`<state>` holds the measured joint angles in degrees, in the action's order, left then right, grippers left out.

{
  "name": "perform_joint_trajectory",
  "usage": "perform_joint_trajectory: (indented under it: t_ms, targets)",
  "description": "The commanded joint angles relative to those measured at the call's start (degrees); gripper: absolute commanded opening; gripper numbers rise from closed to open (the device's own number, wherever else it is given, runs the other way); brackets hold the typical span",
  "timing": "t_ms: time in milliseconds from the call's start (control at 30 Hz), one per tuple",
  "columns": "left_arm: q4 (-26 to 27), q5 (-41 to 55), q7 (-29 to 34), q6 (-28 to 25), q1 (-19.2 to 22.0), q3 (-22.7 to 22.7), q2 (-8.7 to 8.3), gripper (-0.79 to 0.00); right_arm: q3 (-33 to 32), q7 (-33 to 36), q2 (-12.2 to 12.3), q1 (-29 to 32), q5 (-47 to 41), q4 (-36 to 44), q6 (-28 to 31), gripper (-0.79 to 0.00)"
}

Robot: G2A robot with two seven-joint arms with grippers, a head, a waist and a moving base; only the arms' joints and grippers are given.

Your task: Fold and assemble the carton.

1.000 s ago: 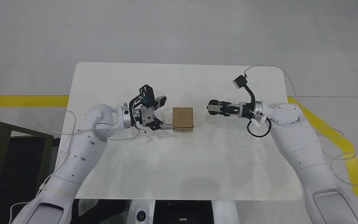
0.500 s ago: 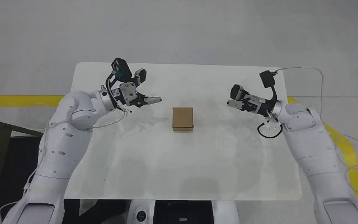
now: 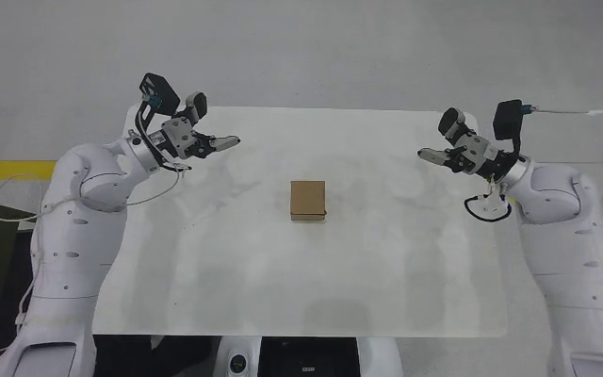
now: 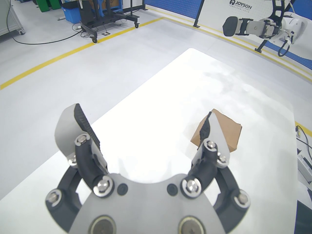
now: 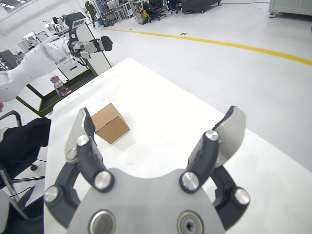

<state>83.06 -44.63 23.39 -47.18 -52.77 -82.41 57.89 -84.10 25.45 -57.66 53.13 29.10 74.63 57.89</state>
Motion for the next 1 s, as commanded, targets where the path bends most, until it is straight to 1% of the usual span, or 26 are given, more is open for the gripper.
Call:
perform_joint_trajectory:
  t_ms: [0, 133, 300, 967]
  targets:
    - [0.56, 0.27, 0.4, 0.34, -0.24, -1.2, -0.29, 0.0, -0.33, -1.75, 0.02, 0.06, 3.44, 0.59, -0.54, 0.0]
    - [1.24, 1.0, 1.05, 0.84, -0.69, -3.61, -0.87, 0.0, -0.37, -5.25, -0.01, 0.15, 9.83, 2.52, -1.76, 0.0]
    - [1.41, 1.24, 2.02, 0.94, -0.94, -5.49, -1.48, 0.0, 0.38, -8.01, -0.05, -0.43, 13.77, 3.23, -1.96, 0.0]
    - [1.43, 1.35, 2.1, 0.92, -0.93, -5.55, -1.53, -0.001, 0.38, -8.01, -0.05, -0.42, 13.77, 3.23, -1.96, 0.0]
